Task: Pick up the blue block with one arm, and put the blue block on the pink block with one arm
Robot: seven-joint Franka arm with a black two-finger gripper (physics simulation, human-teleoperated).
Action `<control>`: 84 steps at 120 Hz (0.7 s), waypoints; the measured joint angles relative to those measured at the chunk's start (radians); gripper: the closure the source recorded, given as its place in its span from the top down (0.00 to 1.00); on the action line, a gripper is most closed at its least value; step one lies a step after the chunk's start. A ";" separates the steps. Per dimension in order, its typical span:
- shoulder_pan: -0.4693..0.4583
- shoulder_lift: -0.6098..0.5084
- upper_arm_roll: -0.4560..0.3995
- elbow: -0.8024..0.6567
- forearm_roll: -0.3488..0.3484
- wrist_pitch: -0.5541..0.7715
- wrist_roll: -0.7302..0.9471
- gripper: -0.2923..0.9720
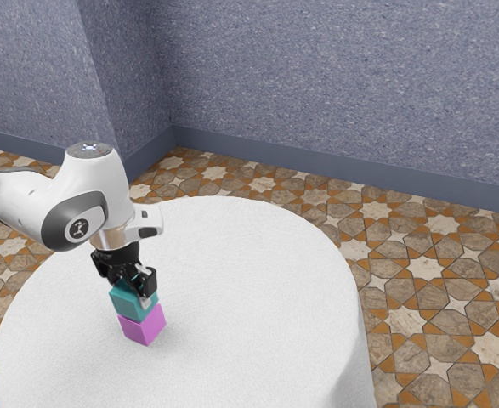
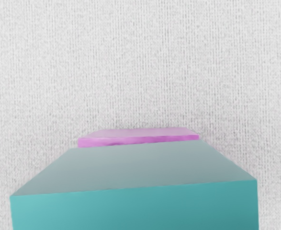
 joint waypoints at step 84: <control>-0.010 -0.042 0.029 0.280 -0.011 -0.279 0.035 0.74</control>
